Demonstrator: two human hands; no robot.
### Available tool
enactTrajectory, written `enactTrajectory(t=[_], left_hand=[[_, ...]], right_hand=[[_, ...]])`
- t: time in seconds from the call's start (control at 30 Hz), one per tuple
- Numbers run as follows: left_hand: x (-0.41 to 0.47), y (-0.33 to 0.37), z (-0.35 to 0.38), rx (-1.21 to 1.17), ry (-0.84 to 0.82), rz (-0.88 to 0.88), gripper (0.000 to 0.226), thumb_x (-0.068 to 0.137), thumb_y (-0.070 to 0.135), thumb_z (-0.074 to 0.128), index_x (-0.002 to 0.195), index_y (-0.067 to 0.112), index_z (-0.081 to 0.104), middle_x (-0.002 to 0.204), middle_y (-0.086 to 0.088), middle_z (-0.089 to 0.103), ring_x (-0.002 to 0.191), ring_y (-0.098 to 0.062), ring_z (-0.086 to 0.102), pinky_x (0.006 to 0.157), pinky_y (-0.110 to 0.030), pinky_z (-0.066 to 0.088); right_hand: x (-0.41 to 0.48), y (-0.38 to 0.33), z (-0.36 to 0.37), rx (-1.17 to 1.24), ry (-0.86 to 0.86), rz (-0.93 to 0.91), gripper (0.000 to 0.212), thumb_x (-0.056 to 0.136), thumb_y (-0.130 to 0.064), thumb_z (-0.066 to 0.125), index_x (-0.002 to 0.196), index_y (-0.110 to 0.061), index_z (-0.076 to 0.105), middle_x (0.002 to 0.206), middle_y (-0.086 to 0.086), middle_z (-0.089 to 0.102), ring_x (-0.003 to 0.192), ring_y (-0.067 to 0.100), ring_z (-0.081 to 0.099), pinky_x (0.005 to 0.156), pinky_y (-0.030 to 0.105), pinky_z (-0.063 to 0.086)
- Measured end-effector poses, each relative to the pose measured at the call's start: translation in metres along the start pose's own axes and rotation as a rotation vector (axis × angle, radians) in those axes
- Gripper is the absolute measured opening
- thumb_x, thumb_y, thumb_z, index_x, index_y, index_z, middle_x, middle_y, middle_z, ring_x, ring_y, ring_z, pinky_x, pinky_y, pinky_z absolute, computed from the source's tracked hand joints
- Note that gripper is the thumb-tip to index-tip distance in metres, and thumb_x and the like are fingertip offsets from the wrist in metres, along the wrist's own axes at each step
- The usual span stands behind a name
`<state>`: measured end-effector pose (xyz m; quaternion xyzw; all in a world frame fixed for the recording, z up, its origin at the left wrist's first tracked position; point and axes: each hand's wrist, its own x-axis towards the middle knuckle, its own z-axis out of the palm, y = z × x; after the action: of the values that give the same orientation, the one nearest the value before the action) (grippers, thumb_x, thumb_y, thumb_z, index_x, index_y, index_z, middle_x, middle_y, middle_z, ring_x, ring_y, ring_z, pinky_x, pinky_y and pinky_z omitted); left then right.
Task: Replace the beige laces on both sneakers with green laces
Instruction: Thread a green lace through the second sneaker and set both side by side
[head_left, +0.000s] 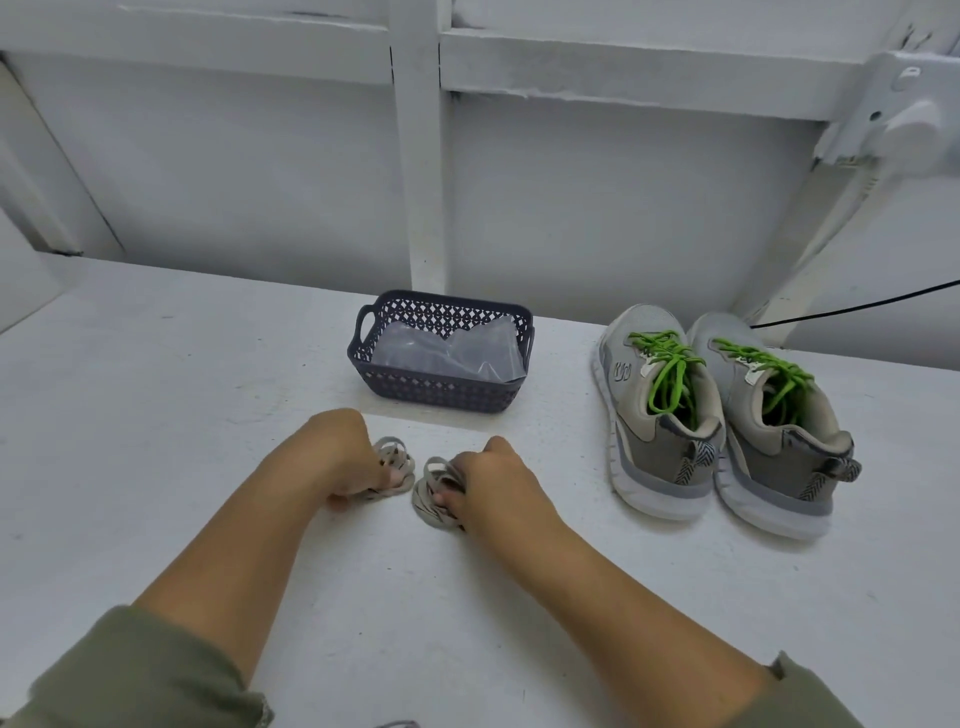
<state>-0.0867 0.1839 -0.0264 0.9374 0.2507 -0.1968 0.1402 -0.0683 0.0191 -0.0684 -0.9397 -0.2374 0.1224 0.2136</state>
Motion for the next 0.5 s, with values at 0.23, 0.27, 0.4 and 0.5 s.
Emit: enactTrajectory(t=[0.23, 0.27, 0.4, 0.5], left_hand=[[-0.002, 0.009, 0.005, -0.169, 0.047, 0.169, 0.021, 0.080, 0.034, 0.076, 0.080, 0.015, 0.066, 0.079, -0.002, 0.067, 0.072, -0.015, 0.061, 0.057, -0.024, 0.040], [-0.003, 0.011, 0.001, -0.290, 0.055, 0.219, 0.018, 0.080, 0.029, 0.077, 0.075, 0.017, 0.065, 0.072, 0.000, 0.067, 0.065, -0.012, 0.062, 0.057, -0.023, 0.043], [-0.011, 0.034, -0.016, -0.776, 0.023, 0.376, 0.012, 0.078, 0.011, 0.078, 0.086, 0.013, 0.070, 0.077, -0.003, 0.072, 0.062, -0.007, 0.069, 0.058, -0.019, 0.054], [-0.014, 0.059, -0.016, -0.926, 0.009, 0.472, 0.022, 0.073, 0.005, 0.080, 0.090, 0.008, 0.067, 0.083, -0.008, 0.073, 0.069, -0.011, 0.071, 0.060, -0.019, 0.055]], right_hand=[[0.003, 0.015, -0.028, 0.162, 0.033, 0.021, 0.039, 0.088, -0.018, 0.066, 0.054, -0.019, 0.047, 0.059, -0.001, 0.053, 0.059, 0.015, 0.048, 0.048, 0.013, 0.033], [0.004, 0.019, -0.039, 0.220, 0.088, 0.053, 0.041, 0.088, -0.021, 0.066, 0.052, -0.021, 0.047, 0.054, -0.005, 0.050, 0.054, 0.011, 0.047, 0.046, 0.011, 0.034], [0.004, 0.035, -0.078, 0.363, 0.295, 0.104, 0.020, 0.090, -0.023, 0.064, 0.072, -0.015, 0.068, 0.064, 0.007, 0.066, 0.066, 0.026, 0.063, 0.054, 0.028, 0.047], [0.006, 0.045, -0.089, 0.426, 0.346, 0.105, 0.016, 0.087, -0.023, 0.065, 0.079, -0.010, 0.071, 0.072, 0.016, 0.068, 0.071, 0.032, 0.066, 0.060, 0.041, 0.052]])
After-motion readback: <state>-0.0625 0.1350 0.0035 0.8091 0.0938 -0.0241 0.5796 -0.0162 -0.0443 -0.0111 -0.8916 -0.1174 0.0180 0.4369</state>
